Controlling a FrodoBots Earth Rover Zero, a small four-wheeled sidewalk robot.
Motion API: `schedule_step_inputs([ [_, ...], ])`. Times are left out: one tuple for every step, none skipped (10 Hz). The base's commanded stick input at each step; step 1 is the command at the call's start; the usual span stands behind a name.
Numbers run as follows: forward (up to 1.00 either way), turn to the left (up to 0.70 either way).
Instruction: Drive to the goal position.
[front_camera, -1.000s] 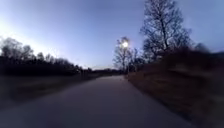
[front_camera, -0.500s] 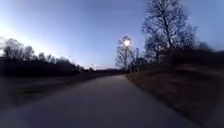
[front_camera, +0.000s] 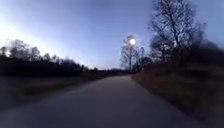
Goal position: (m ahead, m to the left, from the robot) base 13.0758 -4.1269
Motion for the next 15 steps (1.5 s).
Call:
schedule_step_inputs([
  [1.00, 0.00],
  [1.00, 0.00],
  [1.00, 0.00],
  [1.00, 0.00],
  [1.00, 0.00],
  [1.00, 0.00],
  [1.00, 0.00],
  [1.00, 0.00],
  [1.00, 0.00],
  [1.00, 0.00],
  [1.00, 0.00],
  [1.00, 0.00],
  [1.00, 0.00],
  [1.00, 0.00],
  [1.00, 0.00],
])
